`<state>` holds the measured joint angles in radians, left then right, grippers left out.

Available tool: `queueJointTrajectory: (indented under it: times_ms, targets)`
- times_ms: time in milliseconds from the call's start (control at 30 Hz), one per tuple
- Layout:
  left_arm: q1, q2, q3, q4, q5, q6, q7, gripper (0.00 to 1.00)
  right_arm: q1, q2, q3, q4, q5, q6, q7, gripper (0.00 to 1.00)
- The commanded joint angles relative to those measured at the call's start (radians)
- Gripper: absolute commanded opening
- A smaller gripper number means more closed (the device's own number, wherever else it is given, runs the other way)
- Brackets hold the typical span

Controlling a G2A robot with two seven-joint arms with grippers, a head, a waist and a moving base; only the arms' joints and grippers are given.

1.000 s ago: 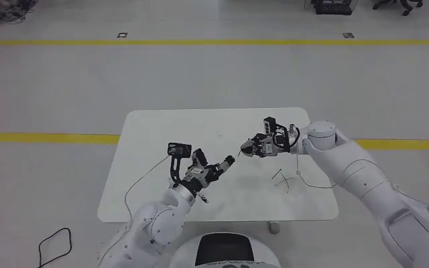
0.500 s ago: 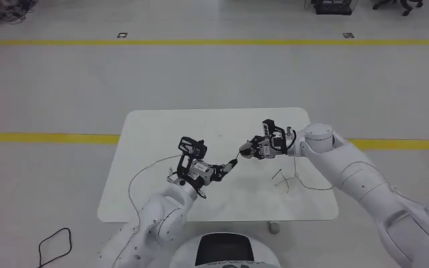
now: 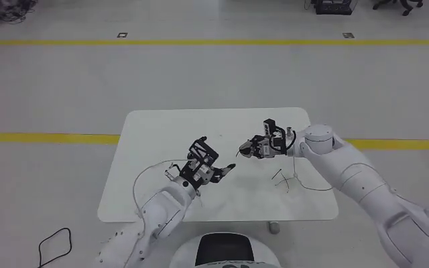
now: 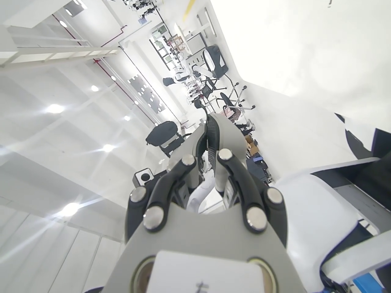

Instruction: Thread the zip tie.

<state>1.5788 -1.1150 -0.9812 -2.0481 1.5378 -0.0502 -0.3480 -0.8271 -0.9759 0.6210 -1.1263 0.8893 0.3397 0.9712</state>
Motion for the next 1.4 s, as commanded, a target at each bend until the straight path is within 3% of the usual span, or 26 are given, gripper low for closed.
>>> queueJointTrajectory:
  times_ms: [0,67,100,133,167,367,500,600,833,1000,1167,1300,1367]
  targets:
    - [-0.032,0.016,0.004,0.008,0.032,-0.069,-0.026,1.0,-0.002,0.002,0.005,-0.003,-0.006,0.0,0.003,0.0]
    - [-0.07,0.038,0.019,0.007,0.032,-0.121,-0.053,1.0,-0.003,0.004,0.007,-0.005,-0.01,0.0,0.006,0.0]
    - [-0.083,0.048,0.029,0.005,0.032,-0.126,-0.061,1.0,-0.004,0.005,0.007,-0.006,-0.009,0.0,0.01,0.0]
    - [-0.097,0.061,0.04,0.009,0.032,-0.099,-0.074,1.0,-0.003,0.006,0.004,-0.006,-0.007,0.0,0.023,0.0]
    - [-0.101,0.064,0.042,0.011,0.032,-0.083,-0.077,1.0,-0.002,0.006,0.004,-0.006,-0.008,0.0,0.022,0.0]
    - [-0.104,0.065,0.043,0.016,0.032,-0.088,-0.076,1.0,-0.002,0.006,0.004,-0.006,-0.008,0.0,0.022,0.0]
    - [-0.165,0.083,0.086,0.029,0.032,-0.154,-0.103,1.0,-0.024,0.006,0.021,-0.04,-0.012,-0.002,-0.008,0.0]
    - [-0.209,0.101,0.132,0.033,0.032,-0.151,-0.116,1.0,-0.034,0.005,0.035,-0.058,-0.014,-0.01,-0.014,0.0]
    - [-0.213,0.102,0.136,0.038,0.032,-0.162,-0.111,1.0,-0.039,0.005,0.036,-0.064,-0.013,-0.015,-0.022,0.0]
    - [-0.279,0.122,0.18,0.046,0.032,-0.195,-0.158,1.0,-0.059,0.006,0.055,-0.097,-0.027,-0.002,-0.033,0.0]
    - [-0.353,0.153,0.267,0.056,0.032,-0.154,-0.164,1.0,-0.072,0.007,0.069,-0.11,-0.034,0.0,-0.025,0.0]
    - [-0.397,0.173,0.335,0.068,0.032,-0.099,-0.159,0.76,-0.079,0.007,0.079,-0.117,-0.033,0.0,-0.02,0.0]
    - [-0.416,0.183,0.367,0.073,0.032,-0.075,-0.153,0.51,-0.084,0.007,0.085,-0.12,-0.03,0.0,-0.017,0.0]
